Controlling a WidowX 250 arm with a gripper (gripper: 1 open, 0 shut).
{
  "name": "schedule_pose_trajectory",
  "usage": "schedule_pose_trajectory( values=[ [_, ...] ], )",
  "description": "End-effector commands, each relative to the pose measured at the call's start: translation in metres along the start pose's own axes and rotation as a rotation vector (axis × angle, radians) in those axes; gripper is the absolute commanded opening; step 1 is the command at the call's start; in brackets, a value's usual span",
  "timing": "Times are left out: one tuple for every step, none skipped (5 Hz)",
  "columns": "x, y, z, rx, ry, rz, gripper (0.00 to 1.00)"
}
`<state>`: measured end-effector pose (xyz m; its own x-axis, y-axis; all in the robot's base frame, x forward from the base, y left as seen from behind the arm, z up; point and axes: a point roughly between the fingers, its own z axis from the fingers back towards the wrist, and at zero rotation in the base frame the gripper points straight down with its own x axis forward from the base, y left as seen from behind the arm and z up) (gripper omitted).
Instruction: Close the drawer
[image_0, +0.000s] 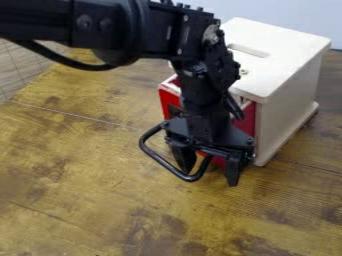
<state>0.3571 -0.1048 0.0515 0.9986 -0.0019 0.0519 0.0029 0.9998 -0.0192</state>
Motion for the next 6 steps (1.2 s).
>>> schedule_pose_trajectory(
  values=[
    [-0.025, 0.014, -0.030, 0.049, 0.154, -0.005, 1.00],
    [-0.018, 0.025, -0.034, 0.054, 0.155, -0.023, 1.00],
    [-0.012, 0.024, -0.039, 0.059, 0.156, -0.049, 1.00],
    [-0.006, 0.024, -0.043, 0.066, 0.155, -0.075, 1.00],
    [0.000, 0.025, -0.044, 0.072, 0.154, -0.090, 1.00],
    [0.001, 0.027, -0.044, 0.081, 0.157, -0.103, 1.00]
  ],
)
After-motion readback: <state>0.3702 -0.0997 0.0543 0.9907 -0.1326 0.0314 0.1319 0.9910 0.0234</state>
